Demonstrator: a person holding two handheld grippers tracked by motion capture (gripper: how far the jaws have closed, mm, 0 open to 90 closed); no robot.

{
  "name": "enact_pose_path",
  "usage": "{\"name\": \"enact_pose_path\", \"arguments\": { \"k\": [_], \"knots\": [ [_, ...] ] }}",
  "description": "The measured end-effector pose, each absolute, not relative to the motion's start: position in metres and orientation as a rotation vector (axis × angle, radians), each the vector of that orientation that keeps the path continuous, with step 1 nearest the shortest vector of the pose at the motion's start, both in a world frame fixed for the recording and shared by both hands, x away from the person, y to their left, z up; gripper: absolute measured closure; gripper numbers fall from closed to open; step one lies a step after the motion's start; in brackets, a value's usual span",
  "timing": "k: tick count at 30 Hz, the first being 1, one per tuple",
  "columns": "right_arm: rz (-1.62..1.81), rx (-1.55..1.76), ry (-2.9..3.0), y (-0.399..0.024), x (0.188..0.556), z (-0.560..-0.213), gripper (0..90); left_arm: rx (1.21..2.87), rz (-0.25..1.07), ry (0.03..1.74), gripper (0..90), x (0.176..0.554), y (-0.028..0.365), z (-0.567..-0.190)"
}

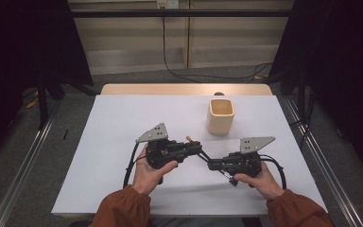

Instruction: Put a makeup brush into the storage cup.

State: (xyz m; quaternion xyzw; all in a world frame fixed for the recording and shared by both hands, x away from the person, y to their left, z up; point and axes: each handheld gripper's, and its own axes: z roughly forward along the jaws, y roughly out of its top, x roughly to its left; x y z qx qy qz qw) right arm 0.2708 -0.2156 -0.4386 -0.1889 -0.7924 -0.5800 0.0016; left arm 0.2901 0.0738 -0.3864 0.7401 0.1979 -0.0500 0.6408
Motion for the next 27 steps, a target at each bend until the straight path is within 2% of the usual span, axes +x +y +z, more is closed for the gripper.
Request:
{"name": "enact_pose_path", "arguments": {
  "k": [7, 10, 14, 16, 23, 27],
  "knots": [
    [-1.823, -0.61, -2.471, -0.218, 0.271, -0.437, 77.7, 1.714, -0.089, 0.42, 83.7, 0.285, 0.07, -0.382],
    [-1.834, -0.606, -2.463, -0.218, 0.27, -0.435, 71.8, 1.718, -0.079, 0.425, 83.7, 0.285, 0.071, -0.383],
    [-1.842, -0.609, -2.461, -0.218, 0.269, -0.434, 59.7, 1.712, -0.076, 0.428, 83.7, 0.286, 0.074, -0.381],
    [-1.844, -0.62, -2.454, -0.219, 0.269, -0.434, 49.0, 1.711, -0.075, 0.433, 83.7, 0.286, 0.075, -0.381],
    [-1.845, -0.695, -2.459, -0.22, 0.271, -0.433, 22.0, 1.715, -0.063, 0.453, 83.7, 0.288, 0.081, -0.379],
    [-1.866, -0.721, -2.444, -0.221, 0.271, -0.431, 13.1, 1.715, -0.057, 0.462, 83.7, 0.289, 0.085, -0.377]
  ]
}}
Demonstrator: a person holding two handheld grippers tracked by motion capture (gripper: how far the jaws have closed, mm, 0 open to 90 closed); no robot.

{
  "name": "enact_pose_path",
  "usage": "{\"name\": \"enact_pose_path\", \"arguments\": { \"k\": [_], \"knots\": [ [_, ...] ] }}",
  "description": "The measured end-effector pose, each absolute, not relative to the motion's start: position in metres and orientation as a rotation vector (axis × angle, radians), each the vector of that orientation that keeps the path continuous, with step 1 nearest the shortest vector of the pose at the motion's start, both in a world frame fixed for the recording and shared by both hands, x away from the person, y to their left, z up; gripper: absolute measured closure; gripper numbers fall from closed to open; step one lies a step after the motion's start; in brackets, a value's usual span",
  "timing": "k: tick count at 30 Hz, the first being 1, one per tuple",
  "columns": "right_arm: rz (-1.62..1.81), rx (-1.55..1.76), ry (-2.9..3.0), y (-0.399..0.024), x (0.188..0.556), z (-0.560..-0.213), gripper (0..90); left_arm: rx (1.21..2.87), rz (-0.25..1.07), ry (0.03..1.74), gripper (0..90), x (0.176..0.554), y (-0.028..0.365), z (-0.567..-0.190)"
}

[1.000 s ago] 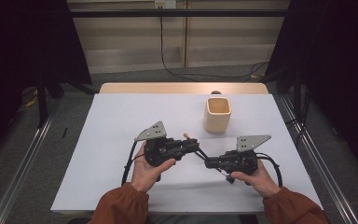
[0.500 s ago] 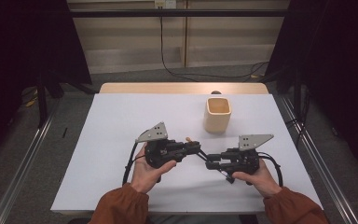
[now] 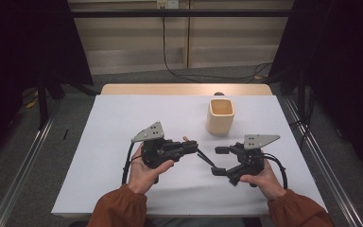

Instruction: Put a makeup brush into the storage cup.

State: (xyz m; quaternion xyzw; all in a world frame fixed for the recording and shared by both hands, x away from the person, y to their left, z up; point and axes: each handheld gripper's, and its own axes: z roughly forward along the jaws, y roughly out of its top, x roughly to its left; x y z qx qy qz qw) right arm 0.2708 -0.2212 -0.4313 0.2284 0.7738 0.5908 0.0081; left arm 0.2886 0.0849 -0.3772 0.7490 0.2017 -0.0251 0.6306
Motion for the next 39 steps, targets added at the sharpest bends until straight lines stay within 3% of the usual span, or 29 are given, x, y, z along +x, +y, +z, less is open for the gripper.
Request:
{"name": "enact_pose_path", "arguments": {
  "k": [4, 19, 39],
  "knots": [
    [1.844, 0.714, 2.406, -0.223, 0.27, -0.431, 4.1, 1.731, -0.056, 0.48, 83.6, 0.29, 0.088, -0.375],
    [1.852, 0.724, 2.377, -0.23, 0.268, -0.429, 5.1, 1.782, -0.032, 0.516, 83.6, 0.292, 0.115, -0.361],
    [1.837, 0.709, 2.406, -0.229, 0.268, -0.429, 4.5, 1.966, -0.08, 0.512, 83.6, 0.303, 0.108, -0.349]
  ]
}}
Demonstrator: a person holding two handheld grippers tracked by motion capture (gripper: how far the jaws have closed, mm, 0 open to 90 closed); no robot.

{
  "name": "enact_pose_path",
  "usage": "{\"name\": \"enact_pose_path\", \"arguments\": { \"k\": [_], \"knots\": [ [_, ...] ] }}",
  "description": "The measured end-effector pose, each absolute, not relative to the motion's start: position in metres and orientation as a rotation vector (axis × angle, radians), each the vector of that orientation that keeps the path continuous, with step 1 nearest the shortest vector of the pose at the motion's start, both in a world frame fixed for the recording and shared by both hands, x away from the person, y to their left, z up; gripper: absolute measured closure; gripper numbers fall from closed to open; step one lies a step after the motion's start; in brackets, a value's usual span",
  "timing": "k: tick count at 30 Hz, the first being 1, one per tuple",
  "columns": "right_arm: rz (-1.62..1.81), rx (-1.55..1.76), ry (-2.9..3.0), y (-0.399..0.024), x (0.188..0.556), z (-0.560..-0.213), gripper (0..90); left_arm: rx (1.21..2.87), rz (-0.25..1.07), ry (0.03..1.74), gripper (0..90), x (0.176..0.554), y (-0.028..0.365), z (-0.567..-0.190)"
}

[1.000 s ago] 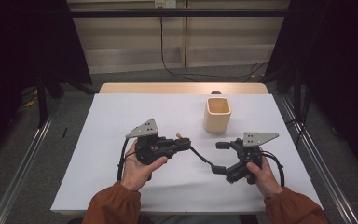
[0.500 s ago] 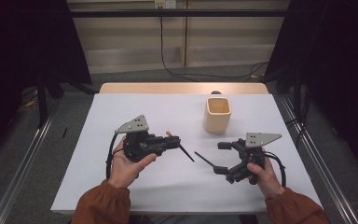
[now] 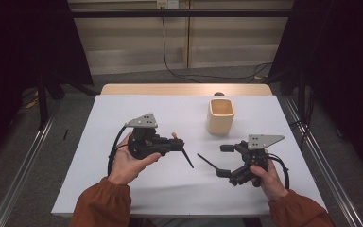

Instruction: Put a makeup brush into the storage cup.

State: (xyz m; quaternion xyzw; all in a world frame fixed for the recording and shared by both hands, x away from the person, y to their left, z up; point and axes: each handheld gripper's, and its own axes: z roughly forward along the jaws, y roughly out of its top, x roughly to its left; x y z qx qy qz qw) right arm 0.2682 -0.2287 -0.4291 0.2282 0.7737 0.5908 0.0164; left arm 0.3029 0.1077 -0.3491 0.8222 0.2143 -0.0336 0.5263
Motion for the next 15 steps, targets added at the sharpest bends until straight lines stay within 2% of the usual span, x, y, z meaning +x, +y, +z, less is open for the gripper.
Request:
{"name": "enact_pose_path", "arguments": {
  "k": [15],
  "knots": [
    [1.847, 0.685, 2.415, -0.227, 0.268, -0.424, 3.1, 2.043, -0.078, 0.508, 83.6, 0.309, 0.095, -0.351]
  ]
}}
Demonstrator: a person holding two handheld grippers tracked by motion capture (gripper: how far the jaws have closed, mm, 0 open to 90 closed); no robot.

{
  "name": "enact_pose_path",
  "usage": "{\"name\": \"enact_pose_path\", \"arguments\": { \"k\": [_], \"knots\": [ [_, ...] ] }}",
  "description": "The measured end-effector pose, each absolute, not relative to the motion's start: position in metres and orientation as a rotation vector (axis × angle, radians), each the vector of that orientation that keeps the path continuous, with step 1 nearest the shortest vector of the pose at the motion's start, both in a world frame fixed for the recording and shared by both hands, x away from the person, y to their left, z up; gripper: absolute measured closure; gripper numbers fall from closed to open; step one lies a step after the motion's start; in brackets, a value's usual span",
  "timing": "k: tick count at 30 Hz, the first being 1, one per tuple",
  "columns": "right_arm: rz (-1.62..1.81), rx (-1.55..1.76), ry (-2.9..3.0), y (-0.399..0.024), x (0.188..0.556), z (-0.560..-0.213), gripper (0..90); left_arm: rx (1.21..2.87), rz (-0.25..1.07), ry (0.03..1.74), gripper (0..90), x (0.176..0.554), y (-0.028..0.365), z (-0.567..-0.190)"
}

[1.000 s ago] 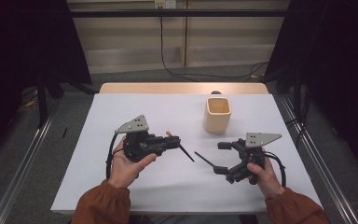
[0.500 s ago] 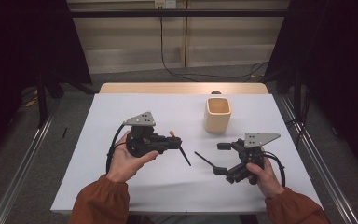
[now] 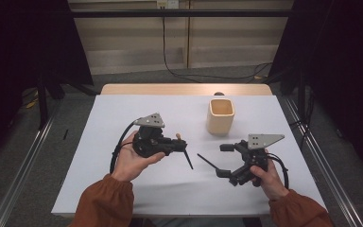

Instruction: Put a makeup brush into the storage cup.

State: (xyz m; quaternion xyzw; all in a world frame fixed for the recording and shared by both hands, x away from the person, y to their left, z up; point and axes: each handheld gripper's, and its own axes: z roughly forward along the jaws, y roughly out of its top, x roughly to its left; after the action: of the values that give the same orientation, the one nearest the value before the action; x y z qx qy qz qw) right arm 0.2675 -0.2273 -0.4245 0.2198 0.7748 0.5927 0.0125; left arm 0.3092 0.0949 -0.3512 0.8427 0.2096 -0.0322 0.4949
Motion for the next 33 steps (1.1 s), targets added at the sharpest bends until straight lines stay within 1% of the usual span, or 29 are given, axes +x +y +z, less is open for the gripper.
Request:
{"name": "enact_pose_path", "arguments": {
  "k": [6, 11, 15, 17, 21, 22, 26, 29, 33],
  "knots": [
    [1.847, 0.682, 2.413, -0.224, 0.268, -0.421, 4.3, 2.07, -0.098, 0.489, 83.6, 0.31, 0.084, -0.351],
    [1.815, 0.679, 2.423, -0.218, 0.268, -0.418, 7.8, 2.093, -0.109, 0.469, 83.6, 0.31, 0.075, -0.35],
    [1.803, 0.67, 2.432, -0.214, 0.271, -0.415, 10.6, 2.097, -0.134, 0.485, 83.6, 0.312, 0.069, -0.35],
    [1.802, 0.659, 2.435, -0.213, 0.271, -0.413, 13.4, 2.097, -0.139, 0.488, 83.6, 0.312, 0.067, -0.351],
    [1.795, 0.65, 2.453, -0.211, 0.272, -0.412, 20.4, 2.106, -0.148, 0.474, 83.6, 0.311, 0.06, -0.352],
    [1.792, 0.644, 2.461, -0.21, 0.272, -0.412, 23.4, 2.104, -0.153, 0.471, 83.6, 0.311, 0.058, -0.352],
    [1.795, 0.626, 2.468, -0.205, 0.272, -0.411, 28.9, 2.108, -0.15, 0.462, 83.6, 0.31, 0.053, -0.352],
    [1.808, 0.615, 2.486, -0.203, 0.274, -0.411, 40.8, 2.102, -0.159, 0.459, 83.6, 0.31, 0.051, -0.351],
    [1.811, 0.6, 2.509, -0.2, 0.276, -0.412, 51.0, 2.095, -0.159, 0.458, 83.6, 0.308, 0.05, -0.352]
  ]
}}
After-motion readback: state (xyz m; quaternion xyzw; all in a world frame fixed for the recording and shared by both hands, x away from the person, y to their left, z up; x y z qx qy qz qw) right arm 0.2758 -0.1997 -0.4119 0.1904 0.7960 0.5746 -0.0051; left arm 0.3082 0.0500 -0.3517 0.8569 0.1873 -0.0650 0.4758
